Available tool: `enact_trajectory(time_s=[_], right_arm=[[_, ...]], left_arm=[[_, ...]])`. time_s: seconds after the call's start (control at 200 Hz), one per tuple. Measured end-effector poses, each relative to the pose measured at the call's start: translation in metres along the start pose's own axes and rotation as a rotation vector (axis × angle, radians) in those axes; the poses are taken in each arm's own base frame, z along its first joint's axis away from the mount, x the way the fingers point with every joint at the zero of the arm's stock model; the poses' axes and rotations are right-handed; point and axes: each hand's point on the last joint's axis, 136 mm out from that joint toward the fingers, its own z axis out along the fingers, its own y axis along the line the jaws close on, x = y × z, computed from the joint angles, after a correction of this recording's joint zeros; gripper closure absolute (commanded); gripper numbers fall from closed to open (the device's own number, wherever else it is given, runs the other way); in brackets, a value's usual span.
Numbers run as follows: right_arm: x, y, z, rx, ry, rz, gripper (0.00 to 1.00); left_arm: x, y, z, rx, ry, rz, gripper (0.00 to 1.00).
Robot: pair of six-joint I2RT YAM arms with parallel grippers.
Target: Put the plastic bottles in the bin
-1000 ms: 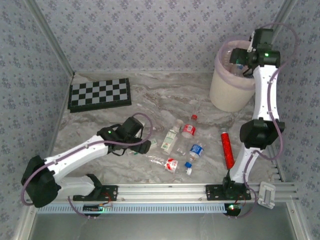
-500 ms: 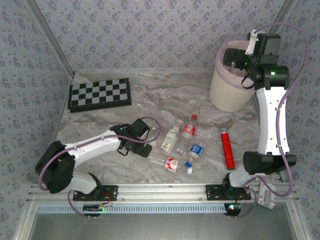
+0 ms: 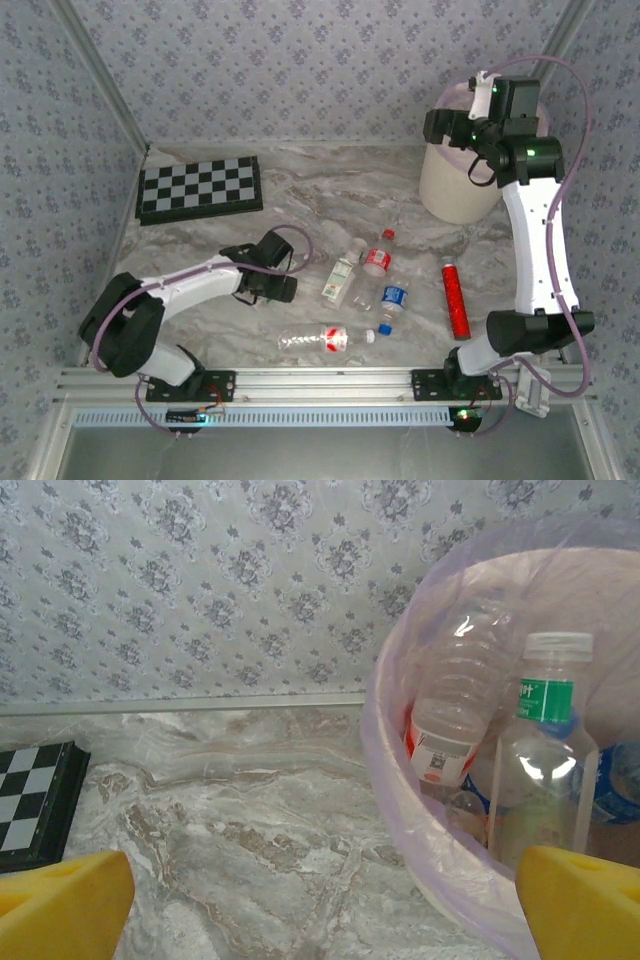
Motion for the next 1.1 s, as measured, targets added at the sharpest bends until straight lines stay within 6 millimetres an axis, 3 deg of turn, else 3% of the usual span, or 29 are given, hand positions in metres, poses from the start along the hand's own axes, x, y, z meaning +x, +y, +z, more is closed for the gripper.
enact_trajectory(time_s=[0.155, 0.28, 0.535, 0.66, 0.86, 0.999, 1.099], right_arm=[[0.020, 0.005, 0.007, -0.029, 0.043, 0.018, 0.00], [0.025, 0.008, 0.008, -0.046, 0.052, 0.025, 0.00], [0.026, 0.014, 0.007, -0.072, 0.045, 0.025, 0.00], [0.042, 0.025, 0.008, -0.127, 0.072, 0.041, 0.00], [0.103, 0.073, 0.006, -0.399, 0.195, 0.090, 0.08], [0.143, 0.109, 0.003, -0.576, 0.292, 0.144, 0.15], [0.165, 0.135, 0.002, -0.681, 0.362, 0.160, 0.14]], left_arm=[[0.009, 0.003, -0.012, 0.027, -0.023, -0.049, 0.11], [0.023, 0.008, -0.006, 0.019, 0.007, -0.076, 0.16], [0.043, 0.012, 0.013, -0.016, 0.097, -0.093, 0.46], [0.043, 0.008, 0.012, -0.009, 0.094, -0.083, 0.54], [0.016, -0.004, 0.000, 0.036, 0.013, -0.087, 0.64], [-0.030, -0.030, -0.025, 0.149, -0.147, -0.070, 0.65], [-0.062, -0.059, -0.047, 0.272, -0.255, -0.031, 0.65]])
